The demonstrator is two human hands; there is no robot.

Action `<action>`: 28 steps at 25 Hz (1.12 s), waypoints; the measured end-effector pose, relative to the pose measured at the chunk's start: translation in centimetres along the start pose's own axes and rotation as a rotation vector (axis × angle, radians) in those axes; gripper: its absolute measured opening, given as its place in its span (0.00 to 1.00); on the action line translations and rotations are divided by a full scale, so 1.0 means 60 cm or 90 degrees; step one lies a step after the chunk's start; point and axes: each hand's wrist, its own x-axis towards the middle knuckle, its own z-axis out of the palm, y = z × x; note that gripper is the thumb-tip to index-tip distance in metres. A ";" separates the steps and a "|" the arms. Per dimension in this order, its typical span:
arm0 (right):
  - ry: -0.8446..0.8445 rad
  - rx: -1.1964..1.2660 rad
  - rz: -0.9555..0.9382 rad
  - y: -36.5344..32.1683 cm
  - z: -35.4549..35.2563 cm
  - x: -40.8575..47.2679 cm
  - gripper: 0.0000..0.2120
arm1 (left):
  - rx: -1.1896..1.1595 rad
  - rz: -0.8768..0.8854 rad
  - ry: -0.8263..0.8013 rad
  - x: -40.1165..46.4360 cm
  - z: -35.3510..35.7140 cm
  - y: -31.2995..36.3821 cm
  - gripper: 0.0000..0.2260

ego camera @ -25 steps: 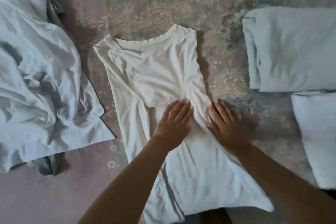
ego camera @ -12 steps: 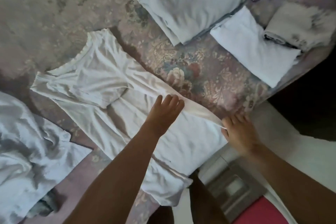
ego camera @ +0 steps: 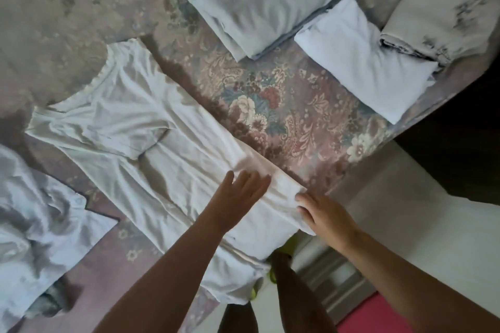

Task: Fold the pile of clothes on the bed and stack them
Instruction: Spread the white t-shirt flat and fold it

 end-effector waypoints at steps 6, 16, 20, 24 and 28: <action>-0.164 0.040 0.139 0.023 -0.012 0.077 0.16 | -0.078 -0.125 -0.065 -0.074 -0.017 0.065 0.27; -0.044 -0.220 -0.564 0.074 0.013 0.100 0.16 | -0.160 -0.422 -0.169 -0.173 -0.031 0.146 0.35; -0.120 -0.206 -0.823 0.092 0.040 0.134 0.26 | -0.133 -0.451 -0.093 -0.160 -0.002 0.186 0.32; -0.057 -0.170 -0.878 0.096 0.062 0.147 0.23 | -0.085 -0.452 -0.051 -0.161 0.022 0.189 0.30; -0.018 -0.126 -0.917 0.100 0.069 0.150 0.18 | -0.032 -0.432 -0.031 -0.167 0.033 0.185 0.30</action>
